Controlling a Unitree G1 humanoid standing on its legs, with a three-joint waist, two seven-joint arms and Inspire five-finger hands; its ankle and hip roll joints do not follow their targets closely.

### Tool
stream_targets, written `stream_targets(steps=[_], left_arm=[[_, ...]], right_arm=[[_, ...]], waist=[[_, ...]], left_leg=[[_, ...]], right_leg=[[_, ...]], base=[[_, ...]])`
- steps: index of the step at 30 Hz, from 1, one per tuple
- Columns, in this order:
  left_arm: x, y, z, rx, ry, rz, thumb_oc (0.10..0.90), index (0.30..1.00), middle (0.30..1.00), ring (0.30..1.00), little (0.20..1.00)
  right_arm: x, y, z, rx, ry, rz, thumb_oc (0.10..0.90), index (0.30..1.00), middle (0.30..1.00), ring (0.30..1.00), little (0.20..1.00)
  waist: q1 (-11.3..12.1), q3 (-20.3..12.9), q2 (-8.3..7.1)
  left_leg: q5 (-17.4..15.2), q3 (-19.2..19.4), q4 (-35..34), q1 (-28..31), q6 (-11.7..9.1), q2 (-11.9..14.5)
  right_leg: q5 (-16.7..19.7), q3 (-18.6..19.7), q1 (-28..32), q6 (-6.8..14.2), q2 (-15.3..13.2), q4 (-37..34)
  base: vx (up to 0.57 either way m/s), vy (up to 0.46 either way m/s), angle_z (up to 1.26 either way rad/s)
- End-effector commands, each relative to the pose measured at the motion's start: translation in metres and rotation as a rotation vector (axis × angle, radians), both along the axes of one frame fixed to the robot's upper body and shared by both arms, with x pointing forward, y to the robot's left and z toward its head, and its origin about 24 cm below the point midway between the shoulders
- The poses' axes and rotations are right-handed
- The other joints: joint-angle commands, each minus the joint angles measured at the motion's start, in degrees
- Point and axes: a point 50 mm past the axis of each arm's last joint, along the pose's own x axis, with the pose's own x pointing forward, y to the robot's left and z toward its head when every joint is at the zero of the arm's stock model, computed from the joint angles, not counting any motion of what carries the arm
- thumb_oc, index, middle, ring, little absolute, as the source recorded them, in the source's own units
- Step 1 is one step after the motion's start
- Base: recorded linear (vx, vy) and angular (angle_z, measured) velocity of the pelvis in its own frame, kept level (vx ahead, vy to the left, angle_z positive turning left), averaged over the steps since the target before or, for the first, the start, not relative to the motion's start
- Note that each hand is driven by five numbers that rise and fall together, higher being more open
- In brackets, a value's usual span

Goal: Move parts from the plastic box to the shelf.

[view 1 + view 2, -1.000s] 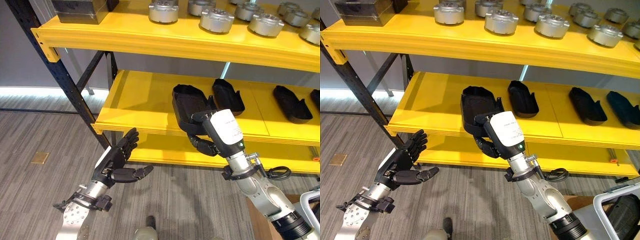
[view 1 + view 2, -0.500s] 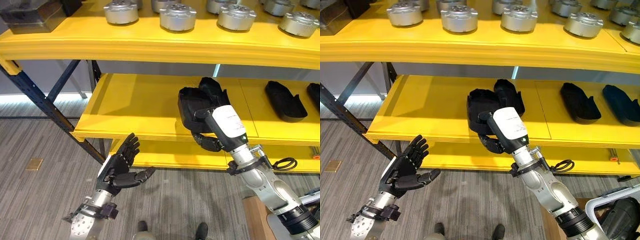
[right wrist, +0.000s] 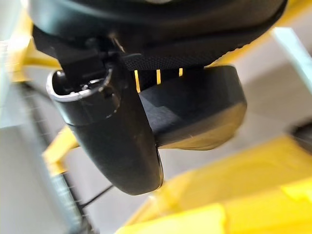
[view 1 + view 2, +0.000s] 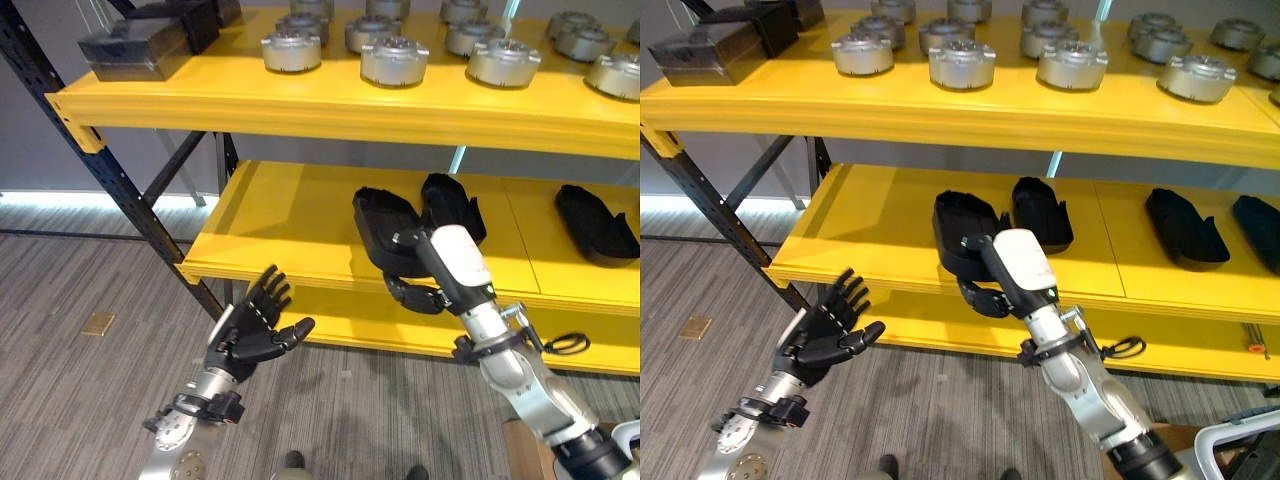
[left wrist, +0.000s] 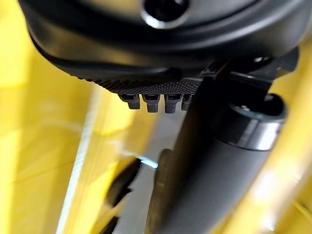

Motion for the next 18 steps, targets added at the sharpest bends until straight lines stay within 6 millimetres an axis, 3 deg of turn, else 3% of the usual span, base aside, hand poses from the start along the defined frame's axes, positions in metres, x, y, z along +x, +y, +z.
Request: stream_targets(steps=[1, 6, 18], left_arm=[[0.024, -0.013, 0.032, -0.068, -0.186, -0.068, 0.900, 1.000, 1.000, 1.000, 1.000], [0.020, -0.024, 0.025, -0.225, -0.110, -0.091, 0.900, 1.000, 1.000, 1.000, 1.000], [0.020, -0.019, 0.028, -0.203, -0.125, -0.039, 0.900, 1.000, 1.000, 1.000, 1.000]], right_arm=[[0.006, -0.013, 0.048, 0.107, -0.228, -0.044, 0.400, 0.300, 0.300, 0.300, 0.300], [0.004, -0.009, 0.046, 0.092, -0.245, -0.037, 0.400, 0.300, 0.300, 0.300, 0.300], [0.007, -0.004, 0.051, 0.044, -0.268, 0.015, 0.400, 0.300, 0.300, 0.300, 0.300]], waist=[[-0.6, -2.3, -0.86], [-0.9, -2.7, -0.95], [-2.0, -3.2, -1.51]], left_leg=[[-4.0, 1.2, 2.4, -0.4, 1.1, 1.9], [-4.1, 1.8, 2.3, 0.3, 1.0, 2.0], [-4.9, 3.2, 2.6, 1.2, 1.5, 1.4]], right_leg=[[-9.2, -0.1, 2.7, 2.1, -4.5, 6.2], [-9.0, 0.4, 3.5, 2.0, -4.2, 5.1], [-8.8, 2.6, 3.7, 2.1, -4.1, 4.3]], base=[[0.00, -0.003, -0.03], [0.00, 0.004, -0.07], [0.00, 0.072, -0.06]])
